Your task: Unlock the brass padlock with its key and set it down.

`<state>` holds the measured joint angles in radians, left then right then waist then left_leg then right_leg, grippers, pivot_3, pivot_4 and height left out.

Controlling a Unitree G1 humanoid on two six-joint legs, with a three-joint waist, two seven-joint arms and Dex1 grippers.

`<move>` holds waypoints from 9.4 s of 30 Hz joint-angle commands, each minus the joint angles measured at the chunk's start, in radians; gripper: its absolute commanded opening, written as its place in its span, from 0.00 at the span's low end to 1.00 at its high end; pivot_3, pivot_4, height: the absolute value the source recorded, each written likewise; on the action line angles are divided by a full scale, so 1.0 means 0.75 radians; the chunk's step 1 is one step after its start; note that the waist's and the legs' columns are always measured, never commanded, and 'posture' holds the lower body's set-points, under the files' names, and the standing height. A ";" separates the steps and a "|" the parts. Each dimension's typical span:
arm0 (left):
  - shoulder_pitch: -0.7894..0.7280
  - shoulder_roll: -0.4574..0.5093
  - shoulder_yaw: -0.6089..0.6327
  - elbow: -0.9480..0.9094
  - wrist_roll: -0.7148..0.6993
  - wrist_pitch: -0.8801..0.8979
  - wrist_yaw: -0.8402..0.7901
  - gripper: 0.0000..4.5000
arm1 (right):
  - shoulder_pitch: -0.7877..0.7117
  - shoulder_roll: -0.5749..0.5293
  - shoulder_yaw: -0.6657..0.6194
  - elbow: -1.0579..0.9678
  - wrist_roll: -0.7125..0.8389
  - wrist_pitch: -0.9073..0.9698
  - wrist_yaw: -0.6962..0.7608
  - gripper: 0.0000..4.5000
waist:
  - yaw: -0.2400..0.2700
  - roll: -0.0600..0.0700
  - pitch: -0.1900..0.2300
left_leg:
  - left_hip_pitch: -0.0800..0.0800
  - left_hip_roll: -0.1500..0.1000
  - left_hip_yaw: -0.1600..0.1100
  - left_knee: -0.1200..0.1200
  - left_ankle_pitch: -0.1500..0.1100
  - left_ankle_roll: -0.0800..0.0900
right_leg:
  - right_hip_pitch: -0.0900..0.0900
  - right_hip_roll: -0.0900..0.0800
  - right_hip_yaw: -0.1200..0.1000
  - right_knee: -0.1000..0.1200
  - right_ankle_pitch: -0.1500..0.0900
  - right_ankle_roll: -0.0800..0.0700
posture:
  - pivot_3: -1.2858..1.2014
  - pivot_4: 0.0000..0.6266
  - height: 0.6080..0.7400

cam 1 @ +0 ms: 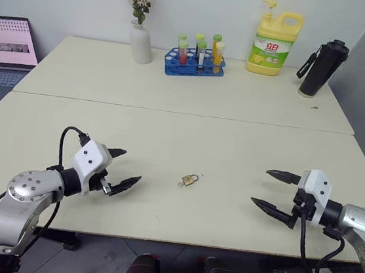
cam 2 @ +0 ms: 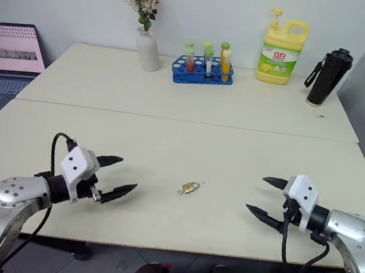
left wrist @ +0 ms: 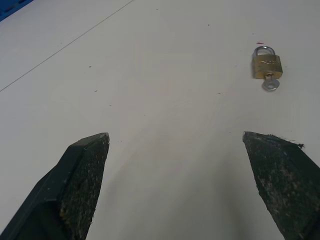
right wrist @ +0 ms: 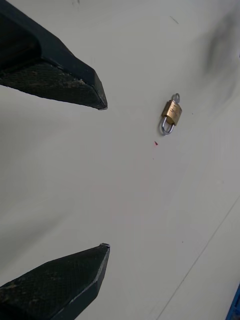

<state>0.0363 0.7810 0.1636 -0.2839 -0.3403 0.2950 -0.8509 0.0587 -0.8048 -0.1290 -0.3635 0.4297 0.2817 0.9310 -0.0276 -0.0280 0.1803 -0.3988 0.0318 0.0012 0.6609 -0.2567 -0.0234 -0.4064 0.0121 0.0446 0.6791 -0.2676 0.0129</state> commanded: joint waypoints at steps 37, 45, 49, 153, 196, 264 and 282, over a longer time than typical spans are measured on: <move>-0.040 0.068 0.011 -0.039 -0.056 -0.105 -0.217 1.00 | -0.478 0.094 0.300 0.019 -0.118 0.152 0.064 1.00 | -0.007 0.001 0.000 | 0.001 0.000 0.000 0.001 0.000 0.000 | 0.000 0.001 0.000 0.002 0.000 0.000 | 0.52 0.24 1.00; -0.050 0.072 -0.075 -0.048 0.014 -0.166 -0.250 1.00 | -1.003 0.320 0.743 0.405 -0.301 -0.003 0.388 1.00 | -0.012 0.001 0.001 | 0.001 0.002 0.001 0.000 0.000 0.000 | -0.002 0.003 -0.001 0.002 0.000 -0.001 | 0.52 0.24 1.00; -0.030 0.067 -0.075 -0.049 0.027 -0.188 -0.241 1.00 | -1.189 0.430 0.877 0.685 -0.383 -0.038 0.534 1.00 | -0.001 0.001 0.001 | 0.000 0.001 0.000 0.000 0.000 0.000 | -0.002 0.002 -0.003 0.002 0.002 -0.004 | 0.52 0.24 1.00; -0.226 -0.078 -0.319 -0.129 -0.017 -0.098 -0.288 1.00 | -0.456 0.199 0.530 0.239 -0.482 0.321 -0.003 0.25 | -0.004 0.000 0.000 | 0.001 -0.001 -0.002 0.002 0.000 0.000 | 0.001 0.003 -0.002 0.002 0.001 0.000 | 0.52 0.24 1.00; -0.934 -0.336 -0.298 0.202 -0.426 0.635 -0.171 1.00 | -0.618 0.211 0.468 0.252 -1.204 -1.089 -0.732 0.21 | -0.003 -0.001 0.000 | -0.001 -0.003 -0.001 0.003 0.001 -0.001 | 0.000 0.005 0.000 0.003 0.002 -0.002 | 0.52 0.24 1.00; -0.898 -0.318 -0.389 0.210 -0.213 0.250 -0.392 0.00 | -0.586 0.245 0.457 0.239 -1.128 -1.100 -0.638 0.21 | -0.002 -0.001 0.000 | -0.001 -0.003 -0.001 0.003 0.001 -0.001 | 0.000 0.004 0.001 0.004 0.004 -0.005 | 0.52 0.24 1.00; -0.868 -0.336 -0.450 0.314 0.087 -0.398 -0.464 0.00 | -0.582 0.249 0.456 0.241 -1.111 -1.100 -0.622 0.21 | -0.002 -0.001 0.000 | -0.001 -0.004 0.001 0.003 0.000 -0.001 | 0.000 0.005 0.001 0.004 0.003 -0.004 | 0.52 0.24 1.00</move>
<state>-0.6093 0.5412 -0.1626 -0.0257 -0.2766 0.0699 -1.1767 -0.3727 -0.6191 0.2285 -0.1542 -0.4169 -0.5426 0.4617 -0.0288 -0.0286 0.1802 -0.3994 0.0291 0.0018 0.6635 -0.2563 -0.0238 -0.4064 0.0155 0.0449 0.6818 -0.2651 0.0098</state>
